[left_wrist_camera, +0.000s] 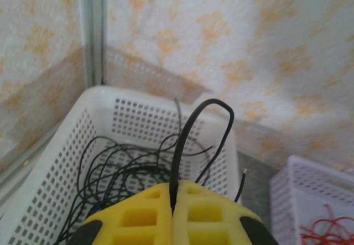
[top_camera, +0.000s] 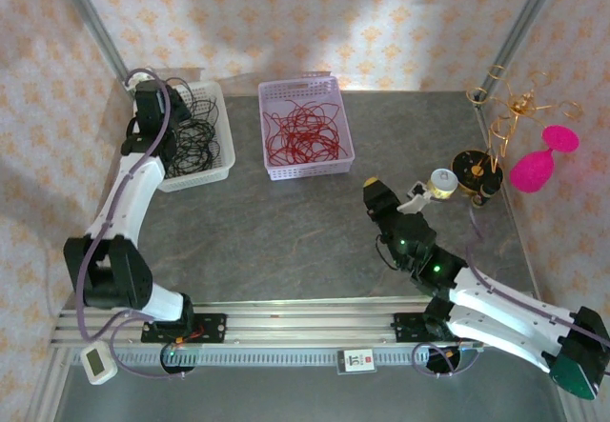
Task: Untangle the cables
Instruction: Place the cable into the container, then reset both arms
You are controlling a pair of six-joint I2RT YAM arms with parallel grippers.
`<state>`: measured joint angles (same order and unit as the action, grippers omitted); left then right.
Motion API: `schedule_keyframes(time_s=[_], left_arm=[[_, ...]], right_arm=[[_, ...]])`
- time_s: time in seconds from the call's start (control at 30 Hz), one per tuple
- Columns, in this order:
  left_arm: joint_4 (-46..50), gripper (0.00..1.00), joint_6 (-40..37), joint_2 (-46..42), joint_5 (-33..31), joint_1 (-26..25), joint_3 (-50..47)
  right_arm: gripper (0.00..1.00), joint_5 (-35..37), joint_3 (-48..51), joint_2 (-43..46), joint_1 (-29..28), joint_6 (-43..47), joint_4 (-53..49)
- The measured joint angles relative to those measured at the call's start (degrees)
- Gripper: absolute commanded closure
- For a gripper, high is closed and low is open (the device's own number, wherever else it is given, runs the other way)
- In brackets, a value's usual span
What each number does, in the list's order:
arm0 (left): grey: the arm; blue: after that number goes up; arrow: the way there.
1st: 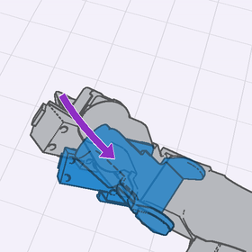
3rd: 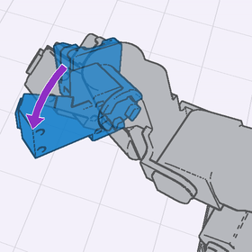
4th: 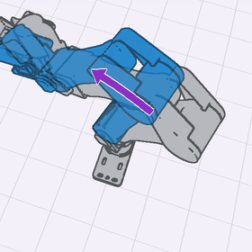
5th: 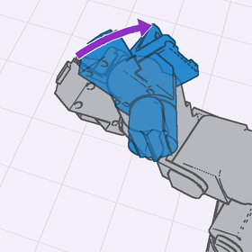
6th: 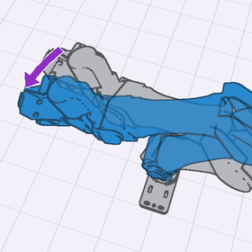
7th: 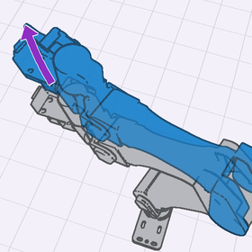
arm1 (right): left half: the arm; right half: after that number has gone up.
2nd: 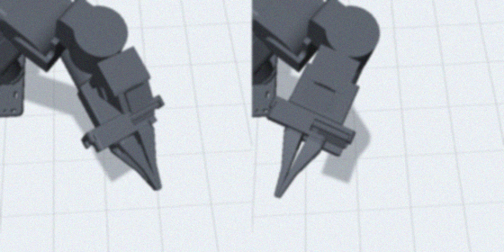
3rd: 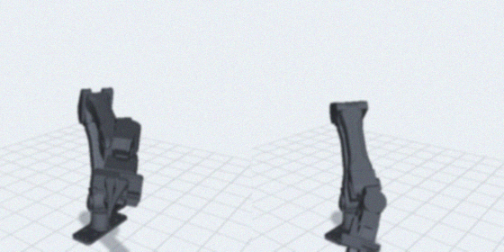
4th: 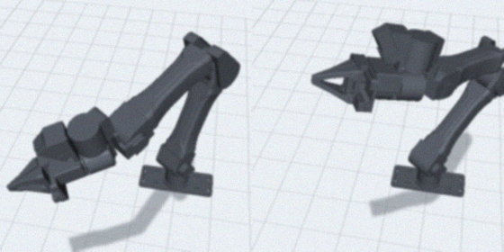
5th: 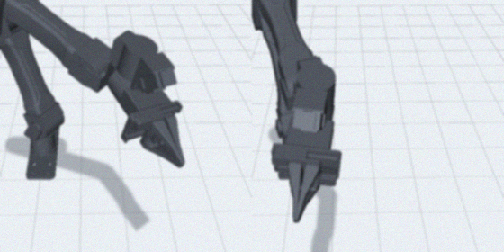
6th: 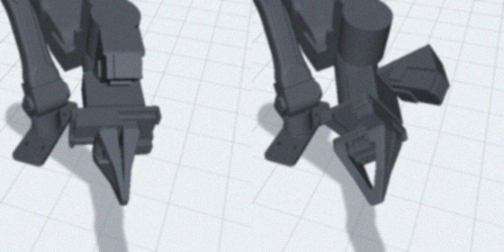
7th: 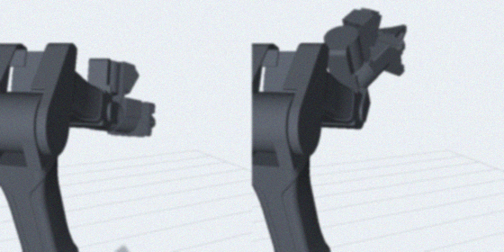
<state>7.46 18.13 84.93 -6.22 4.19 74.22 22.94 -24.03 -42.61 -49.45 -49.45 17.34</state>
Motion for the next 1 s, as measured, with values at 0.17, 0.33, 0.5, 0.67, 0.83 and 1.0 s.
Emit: schedule_keyframes(time_s=[0.17,0.33,0.5,0.67,0.83,1.0], left_arm=[[0.0,1.00,1.1,5.5,2.4,3.0,0.0],[-0.6,0.89,1.9,8.3,5.6,5.3,-0.8],[-1.4,0.58,3.2,8.6,7.5,6.4,-5.3],[-0.7,0.43,2.4,5.4,8.8,6.4,-10.3],[0.0,0.40,1.0,-5.4,8.9,6.4,-12.7],[-3.4,0.46,1.0,-19.3,9.1,5.3,-21.2]], right_arm=[[0.58,0.0,-0.2,1.0,0.0,9.2,-6.8],[0.48,0.0,-3.2,-1.6,3.3,17.3,-14.3],[0.42,1.2,-6.8,-4.2,10.8,25.8,-18.3],[0.29,2.0,-5.7,-4.0,20.6,33.5,-16.6],[0.10,3.1,3.1,-3.8,28.9,40.6,-4.4],[0.09,2.6,13.0,-8.7,37.4,43.1,10.6]])
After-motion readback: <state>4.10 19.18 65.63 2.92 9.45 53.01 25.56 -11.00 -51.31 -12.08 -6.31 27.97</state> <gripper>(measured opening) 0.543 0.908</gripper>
